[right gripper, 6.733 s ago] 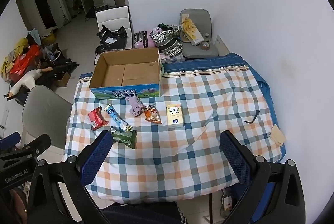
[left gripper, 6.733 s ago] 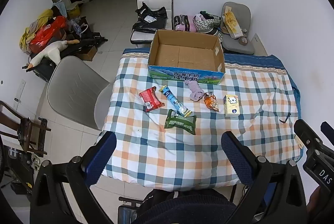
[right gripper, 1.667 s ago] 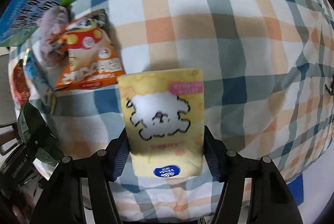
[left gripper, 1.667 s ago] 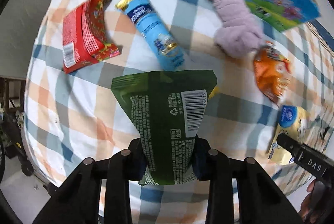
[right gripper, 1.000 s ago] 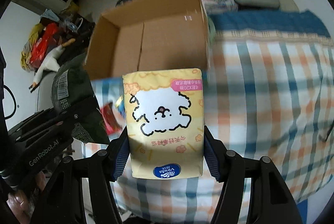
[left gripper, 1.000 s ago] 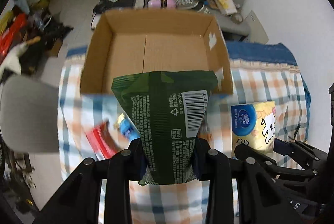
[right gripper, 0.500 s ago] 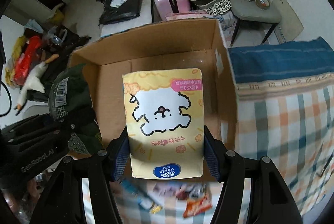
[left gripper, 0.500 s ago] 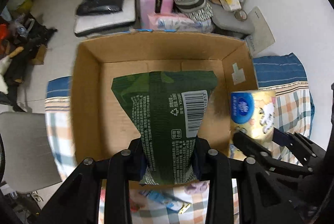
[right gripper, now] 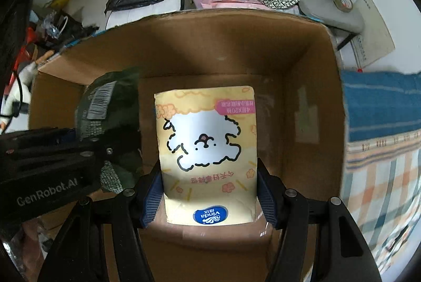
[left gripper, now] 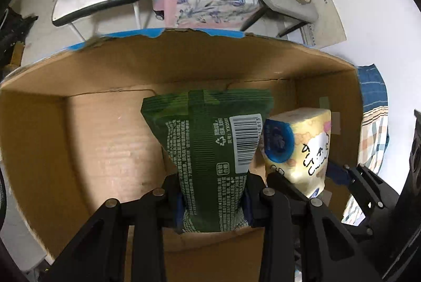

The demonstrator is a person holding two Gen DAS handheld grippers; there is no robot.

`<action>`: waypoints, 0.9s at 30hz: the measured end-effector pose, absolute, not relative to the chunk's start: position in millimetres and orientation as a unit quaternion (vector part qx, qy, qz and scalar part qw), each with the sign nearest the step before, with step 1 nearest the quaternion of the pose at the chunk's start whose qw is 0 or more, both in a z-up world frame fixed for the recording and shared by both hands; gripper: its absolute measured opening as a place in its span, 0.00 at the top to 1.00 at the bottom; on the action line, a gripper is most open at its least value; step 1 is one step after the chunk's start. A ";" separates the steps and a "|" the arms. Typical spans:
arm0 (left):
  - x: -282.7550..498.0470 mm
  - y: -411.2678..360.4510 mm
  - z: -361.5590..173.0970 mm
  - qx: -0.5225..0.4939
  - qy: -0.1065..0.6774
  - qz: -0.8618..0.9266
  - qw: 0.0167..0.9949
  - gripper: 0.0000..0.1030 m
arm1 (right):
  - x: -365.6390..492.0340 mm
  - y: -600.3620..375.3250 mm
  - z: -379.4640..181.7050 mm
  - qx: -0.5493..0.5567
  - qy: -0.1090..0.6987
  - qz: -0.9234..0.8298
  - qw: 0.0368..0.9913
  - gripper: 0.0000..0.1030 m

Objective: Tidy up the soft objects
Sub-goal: 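Carry both packs into the cardboard box and open both tools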

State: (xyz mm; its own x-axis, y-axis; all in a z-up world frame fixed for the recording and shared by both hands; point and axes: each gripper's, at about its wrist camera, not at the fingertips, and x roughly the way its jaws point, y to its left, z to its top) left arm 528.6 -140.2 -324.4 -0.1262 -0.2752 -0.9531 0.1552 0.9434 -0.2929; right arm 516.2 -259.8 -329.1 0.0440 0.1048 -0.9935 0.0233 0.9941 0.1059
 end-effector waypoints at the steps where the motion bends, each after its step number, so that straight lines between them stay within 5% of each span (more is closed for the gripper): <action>1: 530.4 -140.9 -326.0 -0.036 0.734 -0.161 0.659 0.70 | 519.2 -259.4 -333.8 0.043 0.694 0.027 0.718 0.36; 11: 534.0 -139.6 -331.3 -0.012 0.728 -0.146 0.670 0.57 | 527.2 -260.0 -346.0 0.036 0.694 0.017 0.719 0.26; 13: 531.2 -135.6 -324.0 -0.016 0.723 -0.141 0.676 0.50 | 524.2 -258.8 -337.8 0.028 0.691 0.014 0.722 0.21; 15: 526.4 -130.0 -314.0 -0.017 0.715 -0.135 0.686 0.27 | 516.5 -257.0 -327.2 0.027 0.687 0.010 0.726 0.13; 18: 515.0 -120.7 -296.6 -0.018 0.704 -0.131 0.698 0.14 | 501.5 -255.7 -313.1 0.023 0.684 0.006 0.729 0.03; 27: 457.5 -100.2 -250.3 0.007 0.655 -0.115 0.746 0.11 | 433.2 -241.2 -277.0 0.013 0.681 -0.007 0.732 0.00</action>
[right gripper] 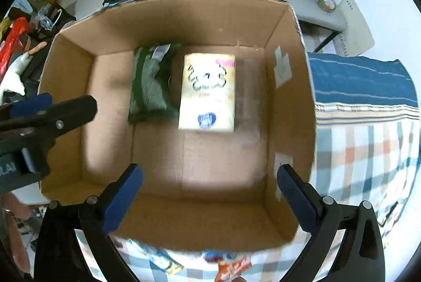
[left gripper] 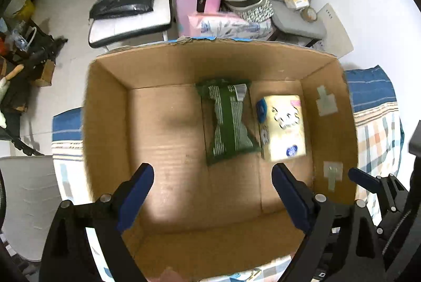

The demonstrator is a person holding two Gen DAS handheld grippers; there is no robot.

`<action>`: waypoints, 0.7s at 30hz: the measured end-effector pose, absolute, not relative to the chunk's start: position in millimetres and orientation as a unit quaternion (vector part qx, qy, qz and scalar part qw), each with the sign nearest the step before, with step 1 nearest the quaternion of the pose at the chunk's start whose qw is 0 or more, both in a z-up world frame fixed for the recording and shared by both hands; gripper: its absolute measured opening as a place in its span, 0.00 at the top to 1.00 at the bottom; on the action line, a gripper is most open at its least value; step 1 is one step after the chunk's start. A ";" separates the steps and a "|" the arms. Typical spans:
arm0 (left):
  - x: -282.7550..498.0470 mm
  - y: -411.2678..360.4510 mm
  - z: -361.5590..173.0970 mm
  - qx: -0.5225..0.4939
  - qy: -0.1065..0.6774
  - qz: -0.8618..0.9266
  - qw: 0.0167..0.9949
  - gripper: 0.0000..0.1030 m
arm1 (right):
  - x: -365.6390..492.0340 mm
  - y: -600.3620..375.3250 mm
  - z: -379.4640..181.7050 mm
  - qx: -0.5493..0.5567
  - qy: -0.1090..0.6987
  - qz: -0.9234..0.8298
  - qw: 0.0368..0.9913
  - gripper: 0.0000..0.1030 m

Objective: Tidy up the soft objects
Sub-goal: 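Carry both packs into the cardboard box and open both tools, then grasp the lilac plush with the right tool while the left tool grasps the blue tube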

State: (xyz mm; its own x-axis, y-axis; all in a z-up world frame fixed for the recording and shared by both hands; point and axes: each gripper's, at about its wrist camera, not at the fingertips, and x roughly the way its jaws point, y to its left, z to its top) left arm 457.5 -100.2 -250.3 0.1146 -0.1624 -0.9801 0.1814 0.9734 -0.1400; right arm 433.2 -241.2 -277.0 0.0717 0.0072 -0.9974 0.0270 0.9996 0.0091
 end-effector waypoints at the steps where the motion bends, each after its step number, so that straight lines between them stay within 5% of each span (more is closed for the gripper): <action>1: 449.9 -97.9 -245.3 0.009 0.650 -0.114 0.751 0.11 | 424.4 -238.6 -270.8 0.010 0.677 -0.010 0.736 0.00; 21: 302.4 -47.8 -125.1 0.010 0.550 -0.064 0.833 0.11 | 289.5 -212.9 -134.0 0.021 0.584 -0.012 0.811 0.00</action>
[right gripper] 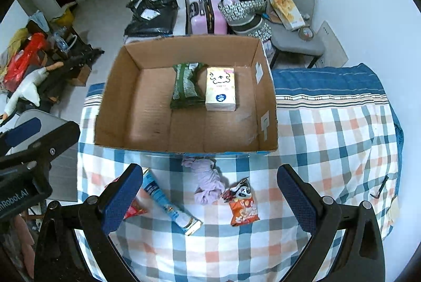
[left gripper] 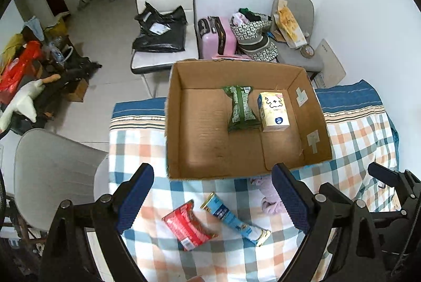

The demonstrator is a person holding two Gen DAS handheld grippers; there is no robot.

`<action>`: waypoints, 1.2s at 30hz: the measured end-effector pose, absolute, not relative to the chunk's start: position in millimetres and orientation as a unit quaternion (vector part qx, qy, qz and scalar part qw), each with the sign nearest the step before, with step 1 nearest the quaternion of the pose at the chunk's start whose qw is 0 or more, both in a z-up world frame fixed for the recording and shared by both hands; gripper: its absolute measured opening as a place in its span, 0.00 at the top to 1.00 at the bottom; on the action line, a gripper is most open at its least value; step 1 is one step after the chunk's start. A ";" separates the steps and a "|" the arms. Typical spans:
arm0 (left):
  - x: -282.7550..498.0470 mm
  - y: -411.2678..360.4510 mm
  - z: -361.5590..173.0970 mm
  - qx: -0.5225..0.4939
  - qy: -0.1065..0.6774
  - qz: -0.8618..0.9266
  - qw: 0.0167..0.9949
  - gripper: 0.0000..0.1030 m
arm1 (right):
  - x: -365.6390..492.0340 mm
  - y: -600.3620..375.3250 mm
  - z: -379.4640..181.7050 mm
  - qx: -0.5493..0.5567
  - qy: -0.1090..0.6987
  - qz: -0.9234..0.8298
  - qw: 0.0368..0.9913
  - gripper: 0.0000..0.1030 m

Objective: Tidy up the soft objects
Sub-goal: 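Grasp the lilac plush with the right tool while the left tool grasps the blue tube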

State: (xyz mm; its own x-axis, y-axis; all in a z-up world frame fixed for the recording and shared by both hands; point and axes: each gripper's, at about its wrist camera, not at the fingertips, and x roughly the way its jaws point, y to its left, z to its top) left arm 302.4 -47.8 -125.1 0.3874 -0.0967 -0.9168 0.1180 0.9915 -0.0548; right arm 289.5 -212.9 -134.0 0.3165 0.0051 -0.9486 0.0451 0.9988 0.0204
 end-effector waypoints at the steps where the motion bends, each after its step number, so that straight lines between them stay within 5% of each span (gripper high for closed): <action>1: 298.3 -47.9 -122.2 0.009 0.548 -0.063 0.834 0.11 | 285.2 -212.7 -129.4 0.024 0.581 -0.008 0.813 0.00; 10: 265.6 -45.8 -128.7 -0.018 0.558 -0.023 0.829 0.11 | 260.6 -249.1 -142.6 0.027 0.602 0.007 0.798 0.00; 21: 243.7 -76.7 -295.1 -0.091 0.692 -0.004 0.716 0.12 | 262.1 -301.7 -297.8 0.036 0.710 0.012 0.703 0.04; 31: 249.5 -84.6 -378.0 -0.117 0.737 0.039 0.665 0.31 | 286.4 -280.3 -332.8 0.068 0.713 0.067 0.694 0.23; 33: 246.1 -83.4 -389.1 -0.125 0.743 0.041 0.656 0.50 | 295.9 -266.7 -337.4 0.055 0.714 0.077 0.694 0.29; 36: 238.4 -83.8 -389.4 -0.107 0.739 0.033 0.665 0.67 | 306.1 -248.9 -346.0 0.045 0.718 0.090 0.689 0.29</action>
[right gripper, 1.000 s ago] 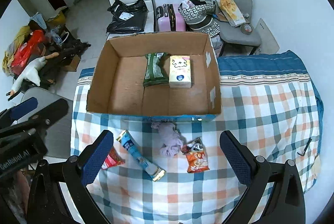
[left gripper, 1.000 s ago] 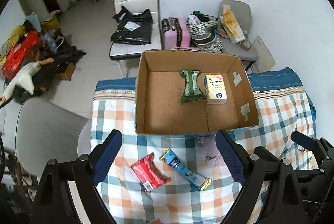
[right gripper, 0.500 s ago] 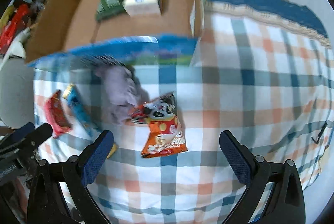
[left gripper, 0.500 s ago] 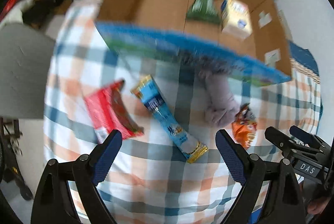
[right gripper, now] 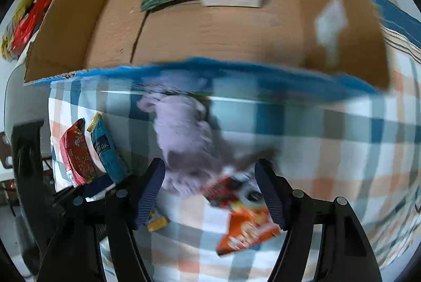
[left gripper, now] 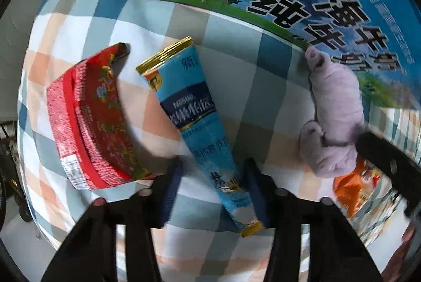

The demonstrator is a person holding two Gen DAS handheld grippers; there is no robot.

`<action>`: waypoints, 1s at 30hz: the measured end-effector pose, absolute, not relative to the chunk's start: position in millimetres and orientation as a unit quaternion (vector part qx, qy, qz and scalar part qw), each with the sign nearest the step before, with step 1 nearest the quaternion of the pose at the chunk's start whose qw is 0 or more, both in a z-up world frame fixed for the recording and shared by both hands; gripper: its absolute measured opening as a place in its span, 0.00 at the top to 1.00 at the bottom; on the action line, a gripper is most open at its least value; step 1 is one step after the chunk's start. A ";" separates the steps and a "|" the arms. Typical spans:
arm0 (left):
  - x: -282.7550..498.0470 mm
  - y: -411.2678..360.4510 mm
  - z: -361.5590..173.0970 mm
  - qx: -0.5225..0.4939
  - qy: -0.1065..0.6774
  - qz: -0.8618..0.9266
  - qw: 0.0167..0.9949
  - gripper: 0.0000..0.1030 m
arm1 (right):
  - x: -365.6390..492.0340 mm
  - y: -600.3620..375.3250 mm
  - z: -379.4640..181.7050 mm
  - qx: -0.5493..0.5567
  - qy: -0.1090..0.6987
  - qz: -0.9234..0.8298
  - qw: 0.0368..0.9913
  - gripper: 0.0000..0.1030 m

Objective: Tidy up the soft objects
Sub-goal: 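Grasp the lilac plush with the right tool while the left tool grasps the blue tube, then lower the plush and blue tube into the box and release both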

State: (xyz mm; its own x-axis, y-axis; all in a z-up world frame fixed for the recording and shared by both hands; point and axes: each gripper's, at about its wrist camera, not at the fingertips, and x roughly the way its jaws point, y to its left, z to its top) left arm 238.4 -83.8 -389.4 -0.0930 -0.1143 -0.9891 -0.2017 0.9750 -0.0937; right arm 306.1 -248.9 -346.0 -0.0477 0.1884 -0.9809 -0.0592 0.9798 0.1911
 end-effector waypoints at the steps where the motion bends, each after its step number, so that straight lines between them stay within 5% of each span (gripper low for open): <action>1: 235.4 -83.9 -388.1 -0.099 0.739 0.027 0.666 0.72 | 309.5 -242.6 -352.4 0.041 0.724 0.092 0.683 0.29; 4: 227.3 -83.9 -378.9 -0.055 0.738 0.011 0.673 0.77 | 316.2 -230.4 -367.4 0.044 0.735 0.098 0.670 0.38; 5: 224.3 -84.2 -375.1 -0.033 0.735 0.005 0.678 0.77 | 315.6 -229.4 -372.7 0.052 0.743 0.102 0.659 0.61; 6: 222.1 -83.2 -373.8 -0.026 0.735 0.000 0.678 0.77 | 313.4 -228.8 -378.2 0.056 0.752 0.101 0.649 0.66; 15: 219.0 -61.7 -390.9 -0.111 0.744 0.003 0.659 0.74 | 259.9 -237.6 -364.2 0.031 0.779 0.097 0.619 0.69; 20: 214.4 -83.7 -380.4 -0.059 0.736 -0.014 0.674 0.82 | 262.6 -250.2 -361.6 0.073 0.768 0.084 0.631 0.57; 25: 199.7 -105.1 -376.4 -0.021 0.734 -0.024 0.679 0.83 | 271.6 -256.2 -368.5 0.089 0.760 0.066 0.640 0.56; 30: 206.6 -114.5 -371.6 -0.015 0.730 -0.027 0.683 0.85 | 257.5 -253.2 -364.9 0.080 0.750 0.060 0.654 0.68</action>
State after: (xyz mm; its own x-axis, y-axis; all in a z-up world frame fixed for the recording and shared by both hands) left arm 206.6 -114.5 -371.6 -0.0677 -0.0585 -0.9960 0.0142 0.9981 -0.0596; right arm 257.5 -253.2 -364.9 -0.1329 0.1988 -0.9710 0.0409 0.9799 0.1950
